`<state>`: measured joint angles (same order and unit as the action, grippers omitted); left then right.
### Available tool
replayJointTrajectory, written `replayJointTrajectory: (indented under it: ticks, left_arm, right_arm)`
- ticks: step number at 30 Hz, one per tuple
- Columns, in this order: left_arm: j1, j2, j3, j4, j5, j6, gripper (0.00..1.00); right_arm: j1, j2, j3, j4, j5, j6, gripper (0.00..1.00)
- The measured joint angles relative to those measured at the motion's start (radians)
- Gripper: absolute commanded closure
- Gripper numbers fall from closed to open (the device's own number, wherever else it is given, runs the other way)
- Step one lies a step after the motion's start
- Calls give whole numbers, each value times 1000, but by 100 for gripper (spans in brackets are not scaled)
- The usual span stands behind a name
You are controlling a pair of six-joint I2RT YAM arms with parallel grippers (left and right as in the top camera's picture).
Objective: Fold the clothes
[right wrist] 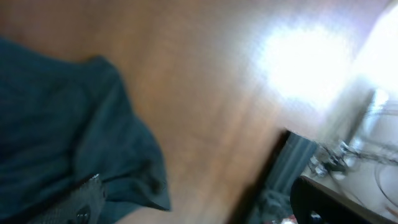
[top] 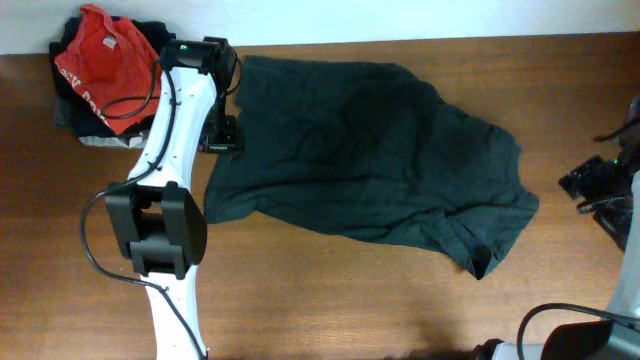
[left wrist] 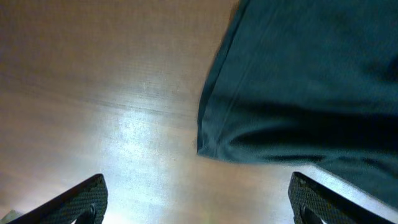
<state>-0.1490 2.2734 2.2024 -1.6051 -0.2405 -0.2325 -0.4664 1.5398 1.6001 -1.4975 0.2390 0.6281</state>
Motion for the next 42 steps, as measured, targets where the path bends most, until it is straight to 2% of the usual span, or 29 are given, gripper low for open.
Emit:
replayJointTrajectory:
  ticks: [1, 4, 7, 8, 9, 14, 18, 23, 24, 25, 28, 39, 40, 42]
  left_arm:
    - [0, 0, 0, 28, 1, 0, 7]
    - [0, 0, -2, 135, 24, 0, 11]
    - [-1, 0, -2, 257, 79, 0, 23]
    - [-2, 0, -2, 301, 102, -3, 27]
    - [-5, 0, -2, 338, 123, -4, 29]
    - [-32, 0, -2, 467, 202, -3, 31]
    - [-68, 0, -2, 489, 230, -3, 30]
    - [-107, 0, -2, 489, 245, -3, 29]
    - [-111, 0, -2, 489, 245, -3, 18]
    - [-116, 0, -2, 490, 246, -3, 16]
    - [-123, 1, -2, 496, 246, -5, 13]
    - [-128, 76, -3, 500, 246, -4, 13]
    - [-128, 79, -7, 501, 246, -4, 8]
    - [-128, 84, -12, 500, 246, -3, 7]
  right_arm:
    - [0, 1, 0, 43, -30, -36, 36]
    - [0, 16, 0, 159, -150, -115, 56]
    - [8, 54, 0, 236, -255, -162, 85]
    - [14, 73, 0, 269, -282, -174, 91]
    - [24, 95, 0, 301, -306, -187, 93]
    - [126, 239, 0, 429, -367, -214, 96]
    - [205, 368, 0, 524, -372, -218, 96]
    - [223, 500, -1, 606, -371, -220, 96]
    - [223, 523, -1, 620, -369, -222, 96]
    - [220, 544, -2, 632, -369, -224, 96]
    - [219, 583, -2, 682, -368, -239, 96]
    - [219, 618, -2, 767, -298, -248, 95]
    - [219, 623, -2, 770, -287, -248, 95]
    - [219, 635, -2, 777, -264, -248, 93]
